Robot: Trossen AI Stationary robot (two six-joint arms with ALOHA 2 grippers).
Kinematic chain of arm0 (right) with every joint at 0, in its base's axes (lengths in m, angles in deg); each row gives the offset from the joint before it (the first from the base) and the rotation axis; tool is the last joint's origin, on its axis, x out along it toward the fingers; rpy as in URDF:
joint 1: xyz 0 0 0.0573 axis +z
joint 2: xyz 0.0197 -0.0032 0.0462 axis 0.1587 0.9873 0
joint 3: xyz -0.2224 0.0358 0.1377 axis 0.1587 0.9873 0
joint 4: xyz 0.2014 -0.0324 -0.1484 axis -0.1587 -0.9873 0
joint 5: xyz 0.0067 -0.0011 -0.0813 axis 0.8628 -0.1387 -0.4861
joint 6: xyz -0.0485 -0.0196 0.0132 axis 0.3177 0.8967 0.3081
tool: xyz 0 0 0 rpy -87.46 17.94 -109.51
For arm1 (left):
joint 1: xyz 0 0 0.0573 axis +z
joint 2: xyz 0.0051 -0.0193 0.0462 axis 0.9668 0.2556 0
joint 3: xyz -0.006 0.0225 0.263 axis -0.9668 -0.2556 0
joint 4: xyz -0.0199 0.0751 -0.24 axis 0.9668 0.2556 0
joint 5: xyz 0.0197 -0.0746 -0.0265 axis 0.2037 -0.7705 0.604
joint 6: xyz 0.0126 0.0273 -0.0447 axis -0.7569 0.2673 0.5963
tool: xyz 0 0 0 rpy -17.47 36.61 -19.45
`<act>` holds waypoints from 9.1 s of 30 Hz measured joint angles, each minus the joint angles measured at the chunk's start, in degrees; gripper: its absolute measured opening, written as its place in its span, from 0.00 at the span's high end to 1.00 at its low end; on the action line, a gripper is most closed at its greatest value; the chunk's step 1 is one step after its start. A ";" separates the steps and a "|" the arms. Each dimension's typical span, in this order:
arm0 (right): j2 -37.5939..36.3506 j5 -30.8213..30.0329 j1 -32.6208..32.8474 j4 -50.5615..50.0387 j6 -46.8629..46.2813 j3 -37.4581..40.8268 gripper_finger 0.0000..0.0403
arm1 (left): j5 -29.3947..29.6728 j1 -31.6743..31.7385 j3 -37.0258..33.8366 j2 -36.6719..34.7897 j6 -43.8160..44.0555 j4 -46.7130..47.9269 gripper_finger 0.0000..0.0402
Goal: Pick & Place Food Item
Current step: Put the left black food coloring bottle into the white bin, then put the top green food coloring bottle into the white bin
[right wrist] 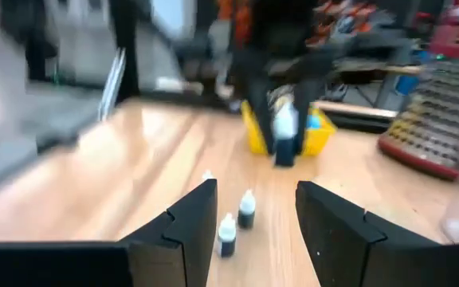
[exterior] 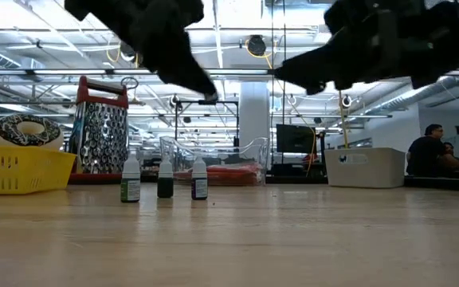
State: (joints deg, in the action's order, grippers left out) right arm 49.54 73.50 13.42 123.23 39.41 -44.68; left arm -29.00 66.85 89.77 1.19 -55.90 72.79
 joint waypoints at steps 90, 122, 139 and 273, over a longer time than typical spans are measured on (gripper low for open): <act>11.30 -10.01 1.30 9.65 -6.54 -9.40 0.87 | -3.35 1.51 0.20 -0.04 0.96 -18.17 0.63; 5.85 -10.06 -2.32 3.58 -8.54 -7.94 0.88 | -4.51 4.77 -11.55 -24.41 -0.21 -12.12 0.25; -17.70 -29.29 -9.48 2.70 -18.54 16.43 0.88 | 3.22 11.02 -29.59 -35.61 3.73 -28.70 0.25; -23.76 -1.34 -9.26 10.45 -14.41 21.06 0.65 | 3.69 -5.15 -24.98 8.47 8.35 -32.47 0.51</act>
State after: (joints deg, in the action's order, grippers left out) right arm 25.78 72.16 4.16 133.68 25.00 -23.61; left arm -25.32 61.70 64.79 9.66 -47.54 40.32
